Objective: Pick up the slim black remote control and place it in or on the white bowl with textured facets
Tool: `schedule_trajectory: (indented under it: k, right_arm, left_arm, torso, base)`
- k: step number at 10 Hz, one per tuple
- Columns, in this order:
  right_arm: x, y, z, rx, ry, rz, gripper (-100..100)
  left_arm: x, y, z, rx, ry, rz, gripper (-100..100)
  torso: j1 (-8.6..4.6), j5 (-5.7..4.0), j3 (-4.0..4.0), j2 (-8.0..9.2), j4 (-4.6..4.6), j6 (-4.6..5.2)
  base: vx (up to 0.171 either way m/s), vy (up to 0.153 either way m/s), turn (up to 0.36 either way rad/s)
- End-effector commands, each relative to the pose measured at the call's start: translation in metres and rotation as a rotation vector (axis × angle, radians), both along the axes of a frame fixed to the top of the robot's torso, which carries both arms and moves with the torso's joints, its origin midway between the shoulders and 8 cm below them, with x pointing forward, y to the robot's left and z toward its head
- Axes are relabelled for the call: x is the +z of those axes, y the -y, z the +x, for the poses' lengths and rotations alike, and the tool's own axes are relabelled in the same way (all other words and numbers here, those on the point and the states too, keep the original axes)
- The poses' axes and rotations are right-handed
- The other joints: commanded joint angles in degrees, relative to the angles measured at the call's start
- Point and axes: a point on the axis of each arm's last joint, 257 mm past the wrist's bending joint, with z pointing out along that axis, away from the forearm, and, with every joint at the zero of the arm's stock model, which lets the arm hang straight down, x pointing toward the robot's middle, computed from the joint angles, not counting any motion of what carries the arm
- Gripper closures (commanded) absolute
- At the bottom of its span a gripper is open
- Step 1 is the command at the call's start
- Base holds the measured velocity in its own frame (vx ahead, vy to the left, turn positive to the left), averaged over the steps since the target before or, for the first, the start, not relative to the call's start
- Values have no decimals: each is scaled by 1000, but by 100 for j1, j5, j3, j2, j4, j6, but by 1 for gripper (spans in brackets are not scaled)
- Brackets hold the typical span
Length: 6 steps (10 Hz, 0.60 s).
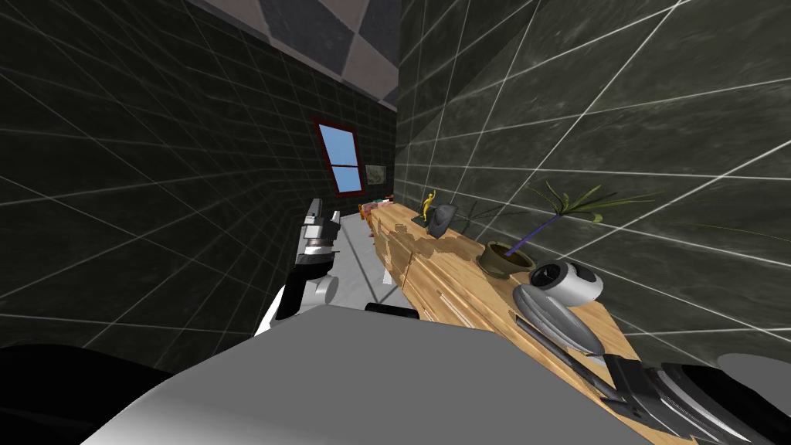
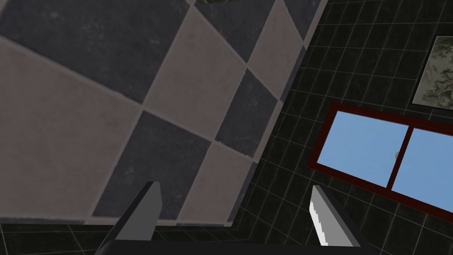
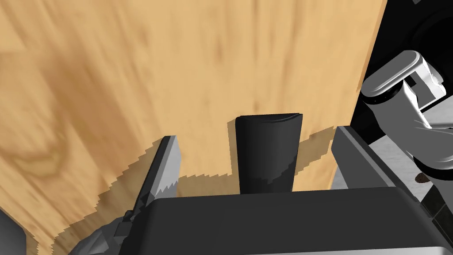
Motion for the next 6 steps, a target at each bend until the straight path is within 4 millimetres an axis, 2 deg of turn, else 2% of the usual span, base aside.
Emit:
schedule_trajectory:
  k: [1, 2, 6]
  right_arm:
    - [0, 0, 0, 0, 0, 0, -100]
    - [-1, 0, -1, 0, -1, 0, 100]
    - [0, 0, 0, 4, -1, 1, 100]
  left_arm:
    - [0, 0, 0, 0, 0, 0, 0]
    - [0, 0, 0, 0, 0, 0, 0]
    - [0, 0, 0, 0, 0, 0, 0]
  torso:
    - [0, 0, 0, 0, 0, 0]
    - [4, 2, 1, 2, 1, 0]
    - [-24, -16, 1, 2, 0, 7]
  base:
    - [3, -9, 7]
    - [0, 0, 0]
    - [0, 1, 3]
